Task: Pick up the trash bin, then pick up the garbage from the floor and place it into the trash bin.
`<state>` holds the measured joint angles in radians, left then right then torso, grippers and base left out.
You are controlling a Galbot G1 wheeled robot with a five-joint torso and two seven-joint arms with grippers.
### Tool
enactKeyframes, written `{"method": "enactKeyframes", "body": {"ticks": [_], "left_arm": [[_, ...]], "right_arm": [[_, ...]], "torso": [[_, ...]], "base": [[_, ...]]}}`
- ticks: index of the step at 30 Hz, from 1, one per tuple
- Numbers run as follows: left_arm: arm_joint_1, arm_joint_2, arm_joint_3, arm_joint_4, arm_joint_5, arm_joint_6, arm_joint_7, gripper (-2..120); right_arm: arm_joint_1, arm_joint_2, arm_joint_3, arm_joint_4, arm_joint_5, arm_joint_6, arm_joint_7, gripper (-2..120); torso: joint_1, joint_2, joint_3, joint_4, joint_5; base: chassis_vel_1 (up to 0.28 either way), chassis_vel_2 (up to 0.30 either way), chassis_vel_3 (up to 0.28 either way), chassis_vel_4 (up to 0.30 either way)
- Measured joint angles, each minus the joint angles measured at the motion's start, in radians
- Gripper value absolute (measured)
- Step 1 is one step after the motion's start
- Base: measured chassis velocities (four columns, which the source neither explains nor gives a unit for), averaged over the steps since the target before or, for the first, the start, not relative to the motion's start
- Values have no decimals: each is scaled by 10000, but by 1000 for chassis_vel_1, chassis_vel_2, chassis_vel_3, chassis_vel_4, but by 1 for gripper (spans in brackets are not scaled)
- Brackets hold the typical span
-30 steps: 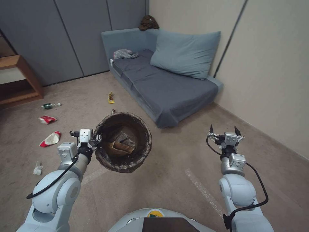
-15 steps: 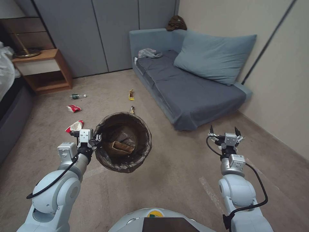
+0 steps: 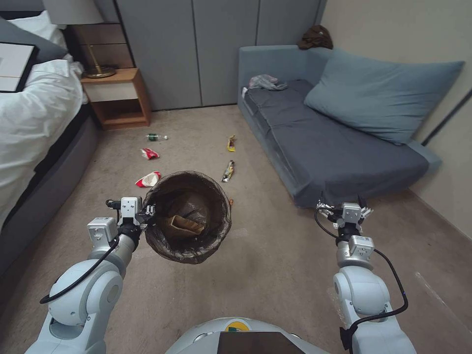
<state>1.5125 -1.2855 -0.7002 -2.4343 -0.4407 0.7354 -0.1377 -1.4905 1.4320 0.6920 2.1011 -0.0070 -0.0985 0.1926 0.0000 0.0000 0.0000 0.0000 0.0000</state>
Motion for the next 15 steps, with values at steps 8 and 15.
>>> {"method": "enactKeyframes", "body": {"ticks": [8,15], "left_arm": [[5,-3,-14,3,-1,0,12,0],[0,0,-14,18,-4,0,18,0]], "right_arm": [[5,8,-23,-27,0,0,-2,100],[19,0,-21,-43,0,0,-4,100]], "torso": [[0,0,0,1,0],[0,0,0,-1,0]], "base": [[84,108,98,104],[94,99,80,91]]}}
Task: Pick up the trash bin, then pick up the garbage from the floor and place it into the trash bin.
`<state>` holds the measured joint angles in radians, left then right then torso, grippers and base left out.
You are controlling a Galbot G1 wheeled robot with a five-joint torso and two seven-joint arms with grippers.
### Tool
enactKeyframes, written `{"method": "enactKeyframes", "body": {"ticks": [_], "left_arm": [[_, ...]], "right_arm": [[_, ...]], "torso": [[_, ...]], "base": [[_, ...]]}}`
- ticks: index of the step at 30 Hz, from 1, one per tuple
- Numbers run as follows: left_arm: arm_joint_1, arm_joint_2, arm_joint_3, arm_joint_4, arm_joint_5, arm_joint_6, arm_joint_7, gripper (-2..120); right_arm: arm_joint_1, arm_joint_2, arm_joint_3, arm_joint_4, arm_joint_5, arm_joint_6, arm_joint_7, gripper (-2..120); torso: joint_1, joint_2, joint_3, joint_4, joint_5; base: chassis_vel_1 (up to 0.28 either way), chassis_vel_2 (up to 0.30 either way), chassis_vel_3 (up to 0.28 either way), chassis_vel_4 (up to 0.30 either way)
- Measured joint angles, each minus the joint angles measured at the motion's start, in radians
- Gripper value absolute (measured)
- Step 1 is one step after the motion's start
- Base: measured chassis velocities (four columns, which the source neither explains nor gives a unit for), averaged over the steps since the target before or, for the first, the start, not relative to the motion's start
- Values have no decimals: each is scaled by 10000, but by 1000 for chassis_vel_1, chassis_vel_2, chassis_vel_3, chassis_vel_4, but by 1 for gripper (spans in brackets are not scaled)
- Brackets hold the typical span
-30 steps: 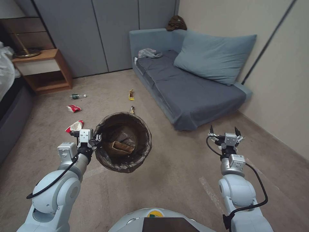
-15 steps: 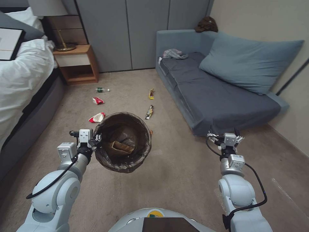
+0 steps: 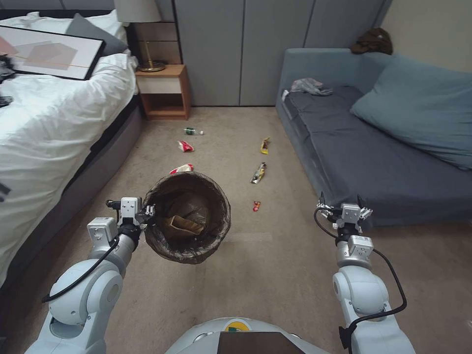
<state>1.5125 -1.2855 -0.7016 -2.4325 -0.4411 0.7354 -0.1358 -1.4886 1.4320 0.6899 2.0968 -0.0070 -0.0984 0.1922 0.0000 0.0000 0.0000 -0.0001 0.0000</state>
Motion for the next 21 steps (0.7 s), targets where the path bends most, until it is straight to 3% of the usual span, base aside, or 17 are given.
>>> {"method": "enactKeyframes", "body": {"ticks": [8,21], "left_arm": [[0,9,-8,33,6,0,3,0],[52,-27,50,89,421,-99,287,0]], "right_arm": [[22,23,-2,-74,-14,0,0,100],[-45,12,-58,-125,67,329,-72,100]], "torso": [[0,0,0,1,0],[1,0,0,-4,0]], "base": [[74,67,81,77],[0,0,0,0]]}}
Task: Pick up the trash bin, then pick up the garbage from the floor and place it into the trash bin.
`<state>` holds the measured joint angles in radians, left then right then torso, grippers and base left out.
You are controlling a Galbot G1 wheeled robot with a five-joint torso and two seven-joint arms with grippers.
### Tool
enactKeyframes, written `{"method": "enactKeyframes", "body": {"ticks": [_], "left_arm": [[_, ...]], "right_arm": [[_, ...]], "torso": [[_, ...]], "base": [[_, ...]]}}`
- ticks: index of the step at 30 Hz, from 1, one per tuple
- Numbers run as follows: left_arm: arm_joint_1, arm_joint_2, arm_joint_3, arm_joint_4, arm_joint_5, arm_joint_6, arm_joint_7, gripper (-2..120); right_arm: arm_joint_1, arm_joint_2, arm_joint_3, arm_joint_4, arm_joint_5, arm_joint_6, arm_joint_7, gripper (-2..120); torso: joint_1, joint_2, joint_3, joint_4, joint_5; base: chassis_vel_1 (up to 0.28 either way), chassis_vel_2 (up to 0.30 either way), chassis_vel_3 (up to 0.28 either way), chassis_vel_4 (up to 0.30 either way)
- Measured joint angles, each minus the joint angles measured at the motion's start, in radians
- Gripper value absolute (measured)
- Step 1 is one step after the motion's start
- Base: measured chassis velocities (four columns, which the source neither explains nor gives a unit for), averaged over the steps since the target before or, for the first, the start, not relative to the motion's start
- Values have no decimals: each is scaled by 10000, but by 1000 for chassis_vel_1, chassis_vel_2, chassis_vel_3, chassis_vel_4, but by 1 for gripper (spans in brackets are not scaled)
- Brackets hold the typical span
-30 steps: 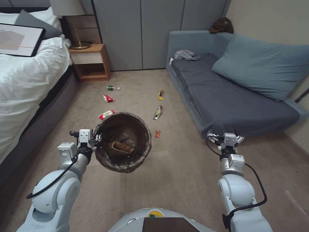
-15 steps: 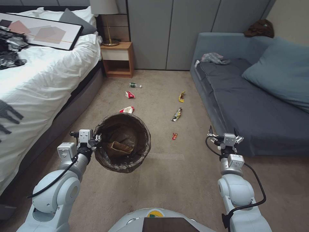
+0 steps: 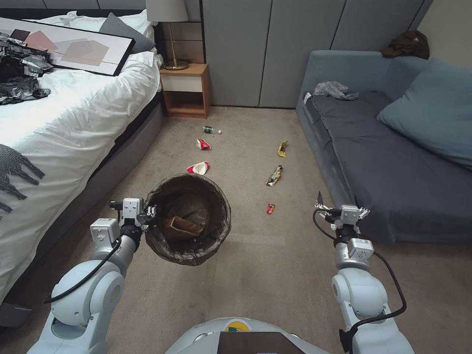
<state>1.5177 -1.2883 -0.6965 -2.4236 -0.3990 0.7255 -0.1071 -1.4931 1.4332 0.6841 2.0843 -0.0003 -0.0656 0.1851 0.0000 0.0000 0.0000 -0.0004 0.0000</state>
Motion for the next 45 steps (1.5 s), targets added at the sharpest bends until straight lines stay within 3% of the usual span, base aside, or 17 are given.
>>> {"method": "enactKeyframes", "body": {"ticks": [14,27,45], "left_arm": [[110,48,30,-3,227,-89,132,0],[101,-12,-11,-49,355,-80,222,0],[67,-16,-59,-11,367,-84,264,0]], "right_arm": [[-104,70,45,-343,482,1359,-534,100],[-3,-3,-2,-360,864,1334,-527,100],[23,12,-12,-412,845,1276,-440,100]], "torso": [[0,-1,0,4,1],[-1,-1,0,5,1],[0,0,2,6,-1]], "base": [[0,0,0,0],[-95,97,92,-93],[-270,264,258,-267]]}}
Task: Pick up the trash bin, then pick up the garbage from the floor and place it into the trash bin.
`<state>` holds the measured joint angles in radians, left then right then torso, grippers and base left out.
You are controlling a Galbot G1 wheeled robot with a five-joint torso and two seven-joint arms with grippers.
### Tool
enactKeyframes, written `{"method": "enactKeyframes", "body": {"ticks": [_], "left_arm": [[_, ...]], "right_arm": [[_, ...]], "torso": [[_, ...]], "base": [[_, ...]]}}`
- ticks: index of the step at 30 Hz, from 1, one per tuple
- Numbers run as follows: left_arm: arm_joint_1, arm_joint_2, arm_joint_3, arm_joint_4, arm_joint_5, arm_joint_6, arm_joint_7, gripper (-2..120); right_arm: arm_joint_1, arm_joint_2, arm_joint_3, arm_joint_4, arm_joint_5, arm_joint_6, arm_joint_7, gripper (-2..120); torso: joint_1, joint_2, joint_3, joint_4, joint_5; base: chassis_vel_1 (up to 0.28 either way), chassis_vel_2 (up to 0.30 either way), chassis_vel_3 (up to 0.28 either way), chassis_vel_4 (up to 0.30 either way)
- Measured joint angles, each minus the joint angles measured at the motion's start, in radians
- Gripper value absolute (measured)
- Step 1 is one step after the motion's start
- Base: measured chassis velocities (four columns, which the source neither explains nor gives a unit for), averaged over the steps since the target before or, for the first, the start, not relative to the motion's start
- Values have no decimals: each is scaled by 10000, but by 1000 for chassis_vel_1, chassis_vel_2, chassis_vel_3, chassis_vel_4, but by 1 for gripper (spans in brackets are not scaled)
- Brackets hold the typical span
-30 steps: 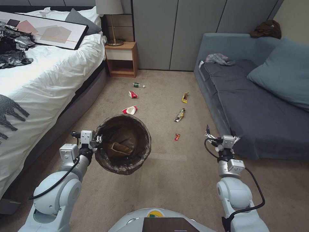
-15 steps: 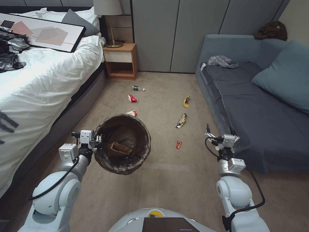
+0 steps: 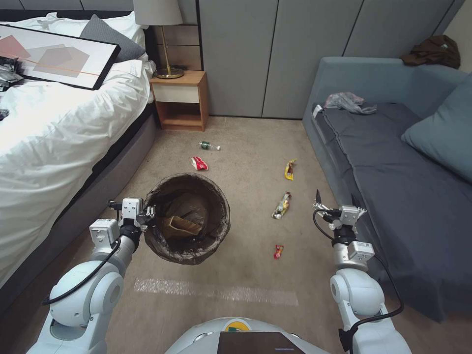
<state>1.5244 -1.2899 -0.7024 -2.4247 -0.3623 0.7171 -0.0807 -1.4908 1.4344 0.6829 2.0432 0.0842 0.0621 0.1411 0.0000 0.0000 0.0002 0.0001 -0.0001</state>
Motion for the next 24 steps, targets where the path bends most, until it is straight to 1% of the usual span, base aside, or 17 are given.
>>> {"method": "enactKeyframes", "body": {"ticks": [4,5,8,10,11,12,15,17,18,19,20,21,22,23,24], "left_arm": [[-7,-5,0,26,20,-13,10,0],[-15,-7,-1,52,32,-23,12,0],[-19,-7,-2,58,42,-29,22,0],[-18,-9,-3,60,43,-36,39,0],[-18,-9,-3,60,43,-36,39,0],[-17,-11,-17,63,44,-48,38,0],[-17,-12,-42,67,43,-54,38,0],[-17,-9,-68,92,43,-69,38,0],[-19,-18,-71,102,36,-76,38,0],[-19,-18,-71,102,36,-76,38,0],[-20,-35,-71,108,36,-77,36,0],[-23,-43,-71,109,35,-77,36,0],[-23,-43,-71,109,35,-77,36,0],[-25,-55,-72,111,35,-77,33,0],[-28,-55,-76,113,35,-77,33,0]], "right_arm": [[24,-3,-1,-57,-12,0,3,100],[33,-5,-3,-76,-16,11,2,100],[25,-2,-5,-72,-53,24,12,100],[9,-9,-20,-24,-130,-46,38,100],[9,-9,-20,-24,-130,-46,38,100],[1,-47,-20,56,-264,-233,10,100],[85,-106,-25,81,-521,-313,110,100],[209,-227,-70,200,-565,-876,290,100],[319,-341,-195,382,-379,-1945,461,100],[319,-341,-195,382,-379,-1945,461,100],[376,-454,-304,529,-57,-2945,566,100],[405,-523,-365,603,158,-3495,653,100],[405,-523,-365,603,158,-3495,653,100],[476,-644,-476,710,683,-4588,809,100],[516,-720,-542,736,1063,-5147,882,100]], "torso": [[-1,1,-3,-3,3],[0,0,0,1,1],[1,0,-1,-2,-4],[1,0,-1,-4,6],[1,0,-1,-4,6],[2,0,2,0,-3],[2,0,1,0,4],[1,0,-2,-3,0],[0,0,-3,-2,1],[0,0,-3,-2,1],[-1,1,-3,0,0],[-1,1,-4,-2,1],[-1,1,-4,-2,1],[-1,1,-4,-1,1],[-1,1,-3,-3,0]], "base": [[-274,268,263,-279],[-255,281,271,-275],[-257,266,263,-274],[-226,198,229,-218],[-226,169,213,-218],[-170,169,144,-133],[-88,123,98,-104],[0,0,0,0],[53,-51,-36,58],[53,-51,-36,58],[57,-51,-49,59],[37,-25,-49,59],[37,-25,-49,59],[0,0,0,0],[0,0,0,0]]}}
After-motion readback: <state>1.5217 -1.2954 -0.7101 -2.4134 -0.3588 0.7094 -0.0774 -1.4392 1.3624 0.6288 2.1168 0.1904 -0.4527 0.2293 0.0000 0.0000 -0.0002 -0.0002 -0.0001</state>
